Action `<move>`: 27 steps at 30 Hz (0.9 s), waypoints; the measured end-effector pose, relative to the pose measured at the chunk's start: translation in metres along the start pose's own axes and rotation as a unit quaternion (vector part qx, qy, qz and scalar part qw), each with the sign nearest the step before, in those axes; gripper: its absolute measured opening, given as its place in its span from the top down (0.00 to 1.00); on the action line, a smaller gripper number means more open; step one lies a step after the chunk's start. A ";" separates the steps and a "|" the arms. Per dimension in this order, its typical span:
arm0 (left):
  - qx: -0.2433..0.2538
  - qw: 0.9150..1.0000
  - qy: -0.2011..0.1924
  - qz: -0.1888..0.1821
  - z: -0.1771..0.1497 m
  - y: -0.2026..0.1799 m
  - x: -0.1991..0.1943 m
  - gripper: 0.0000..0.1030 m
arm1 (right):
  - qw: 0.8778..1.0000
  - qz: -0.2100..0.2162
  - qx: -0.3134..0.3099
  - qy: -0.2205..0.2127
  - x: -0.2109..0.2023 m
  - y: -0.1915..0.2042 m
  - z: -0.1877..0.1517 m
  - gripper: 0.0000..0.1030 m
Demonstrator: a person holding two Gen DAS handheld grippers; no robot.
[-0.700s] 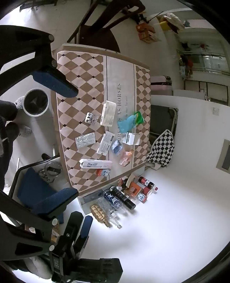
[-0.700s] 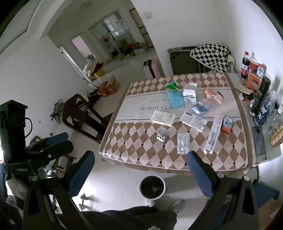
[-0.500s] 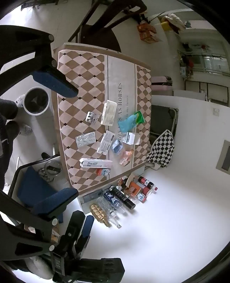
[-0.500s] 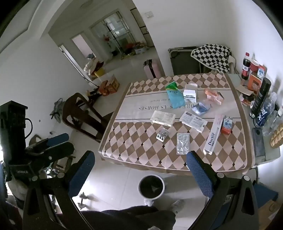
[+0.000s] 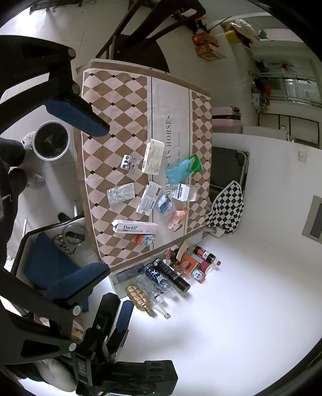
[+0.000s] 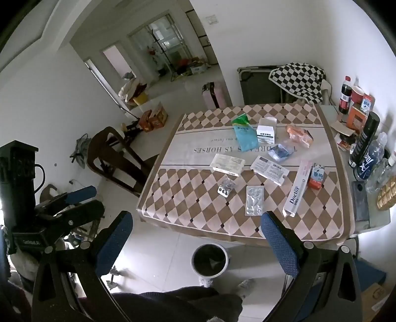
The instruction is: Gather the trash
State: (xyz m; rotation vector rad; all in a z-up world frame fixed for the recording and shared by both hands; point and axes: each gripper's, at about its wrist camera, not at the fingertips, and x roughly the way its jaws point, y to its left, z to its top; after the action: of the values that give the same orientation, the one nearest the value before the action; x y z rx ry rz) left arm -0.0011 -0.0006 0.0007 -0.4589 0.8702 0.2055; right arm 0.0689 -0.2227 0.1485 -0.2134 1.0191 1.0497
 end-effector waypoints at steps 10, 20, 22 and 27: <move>0.000 1.000 -0.001 -0.001 -0.002 -0.005 -0.001 0.00 | 1.000 -0.001 -0.001 0.000 -0.002 0.001 0.000 0.00; 0.000 1.000 -0.001 -0.002 -0.006 -0.012 -0.003 0.00 | 1.000 -0.001 -0.002 0.000 -0.003 0.002 -0.001 0.00; 0.000 1.000 -0.001 0.000 -0.007 -0.014 -0.004 0.00 | 1.000 0.000 -0.002 -0.001 -0.002 0.002 -0.001 0.00; 0.000 1.000 -0.002 -0.002 -0.007 -0.013 -0.004 0.00 | 1.000 -0.001 -0.003 -0.001 -0.002 0.002 -0.002 0.00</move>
State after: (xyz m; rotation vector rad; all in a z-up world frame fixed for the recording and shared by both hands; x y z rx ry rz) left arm -0.0039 -0.0156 0.0037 -0.4593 0.8664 0.2026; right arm 0.0660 -0.2236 0.1494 -0.2183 1.0140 1.0507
